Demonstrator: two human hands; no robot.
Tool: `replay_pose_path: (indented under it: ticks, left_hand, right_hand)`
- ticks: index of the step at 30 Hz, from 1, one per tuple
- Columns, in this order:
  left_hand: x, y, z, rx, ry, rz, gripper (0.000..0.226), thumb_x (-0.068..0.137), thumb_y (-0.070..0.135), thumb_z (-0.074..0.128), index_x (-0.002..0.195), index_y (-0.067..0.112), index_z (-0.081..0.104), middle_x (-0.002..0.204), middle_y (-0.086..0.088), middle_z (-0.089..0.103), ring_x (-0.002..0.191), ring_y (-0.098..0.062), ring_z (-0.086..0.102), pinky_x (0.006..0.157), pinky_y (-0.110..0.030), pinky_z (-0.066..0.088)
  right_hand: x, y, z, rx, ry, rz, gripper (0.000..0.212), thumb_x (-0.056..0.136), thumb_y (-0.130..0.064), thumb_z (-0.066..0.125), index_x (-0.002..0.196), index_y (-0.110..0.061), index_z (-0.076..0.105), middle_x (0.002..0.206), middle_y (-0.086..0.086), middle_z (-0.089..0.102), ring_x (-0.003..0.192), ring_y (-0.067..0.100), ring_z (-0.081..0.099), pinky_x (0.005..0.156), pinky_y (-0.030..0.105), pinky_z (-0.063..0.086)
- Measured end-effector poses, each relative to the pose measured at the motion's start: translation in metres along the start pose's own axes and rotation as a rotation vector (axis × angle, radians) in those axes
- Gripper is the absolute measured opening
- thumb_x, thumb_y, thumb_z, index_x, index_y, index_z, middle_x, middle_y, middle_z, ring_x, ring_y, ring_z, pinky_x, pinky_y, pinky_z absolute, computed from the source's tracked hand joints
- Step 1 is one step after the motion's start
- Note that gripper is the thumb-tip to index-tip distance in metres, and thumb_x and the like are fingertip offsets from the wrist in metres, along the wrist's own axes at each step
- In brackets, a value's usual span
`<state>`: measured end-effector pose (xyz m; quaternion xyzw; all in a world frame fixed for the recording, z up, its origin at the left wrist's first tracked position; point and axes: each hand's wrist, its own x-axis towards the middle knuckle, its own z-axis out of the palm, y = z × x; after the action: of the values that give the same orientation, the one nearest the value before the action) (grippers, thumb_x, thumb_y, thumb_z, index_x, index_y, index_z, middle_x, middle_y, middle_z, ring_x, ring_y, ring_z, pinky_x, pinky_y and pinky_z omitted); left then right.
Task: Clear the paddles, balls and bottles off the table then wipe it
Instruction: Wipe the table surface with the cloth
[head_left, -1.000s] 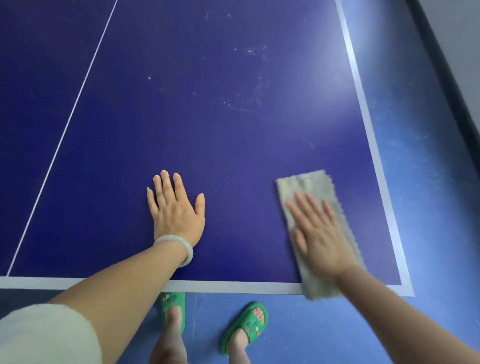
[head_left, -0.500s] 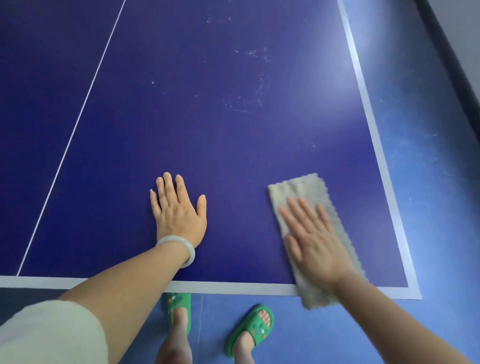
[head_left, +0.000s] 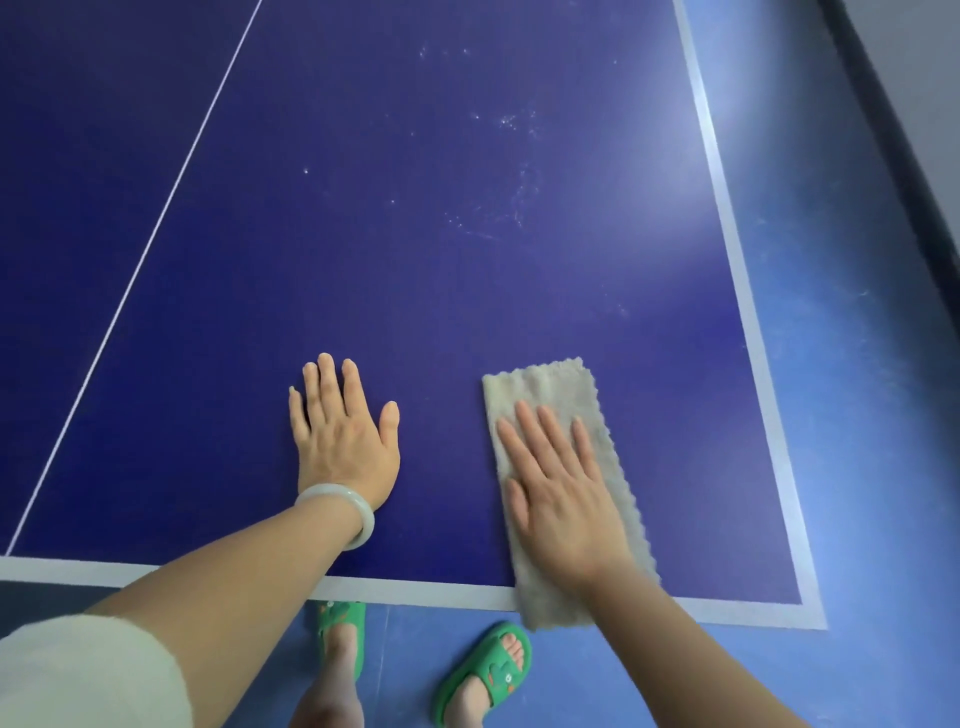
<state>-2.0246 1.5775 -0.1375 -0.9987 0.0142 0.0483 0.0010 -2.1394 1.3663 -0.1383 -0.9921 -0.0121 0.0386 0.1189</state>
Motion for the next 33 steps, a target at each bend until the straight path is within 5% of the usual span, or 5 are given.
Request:
replay_pose_path:
  ticks: [6, 12, 19, 25, 33]
  left_hand:
    - [0.0, -0.001, 0.002, -0.028, 0.014, 0.009, 0.068, 0.1, 0.044, 0.023, 0.155, 0.006, 0.016, 0.163, -0.016, 0.01, 0.152, -0.03, 0.005, 0.123, -0.049, 0.006]
    - [-0.001, 0.001, 0.0, -0.041, 0.02, 0.014, 0.071, 0.097, 0.046, 0.015, 0.155, 0.005, 0.017, 0.163, -0.017, 0.011, 0.152, -0.031, 0.006, 0.123, -0.05, 0.007]
    - [0.0, 0.003, -0.002, -0.008, -0.007, 0.007, 0.073, 0.096, 0.047, 0.007, 0.156, 0.007, 0.014, 0.164, -0.015, 0.008, 0.152, -0.03, 0.004, 0.123, -0.049, 0.005]
    - [0.001, 0.002, 0.0, -0.011, -0.003, 0.004, 0.072, 0.096, 0.047, 0.007, 0.156, 0.007, 0.014, 0.164, -0.015, 0.007, 0.152, -0.029, 0.003, 0.123, -0.049, 0.006]
    - [0.001, 0.0, 0.002, -0.004, -0.022, 0.014, 0.066, 0.102, 0.043, 0.009, 0.155, 0.005, 0.017, 0.162, -0.018, 0.012, 0.151, -0.032, 0.008, 0.121, -0.052, 0.013]
  right_hand:
    - [-0.024, 0.106, -0.028, -0.04, 0.029, 0.349, 0.06, 0.099, -0.039, 0.018, 0.158, -0.027, 0.018, 0.165, -0.006, 0.012, 0.153, 0.014, 0.003, 0.123, 0.048, 0.009]
    - [0.037, 0.113, -0.029, 0.002, 0.051, 0.68, 0.065, 0.096, -0.044, 0.004, 0.159, -0.027, 0.002, 0.167, -0.004, -0.001, 0.153, 0.017, -0.006, 0.122, 0.048, -0.007]
    - [-0.02, 0.072, -0.013, -0.081, 0.045, 0.186, 0.057, 0.103, -0.04, 0.018, 0.158, -0.027, 0.015, 0.166, -0.006, 0.009, 0.153, 0.015, 0.002, 0.123, 0.049, 0.01]
    - [0.004, 0.068, -0.006, -0.015, 0.119, 0.789, 0.065, 0.096, -0.043, 0.005, 0.158, -0.022, 0.002, 0.167, 0.003, 0.003, 0.153, 0.021, -0.004, 0.122, 0.05, -0.003]
    - [0.09, -0.005, 0.001, -0.026, 0.045, 0.215, 0.062, 0.1, -0.041, 0.013, 0.159, -0.024, 0.007, 0.166, -0.001, -0.001, 0.153, 0.017, -0.008, 0.123, 0.047, -0.004]
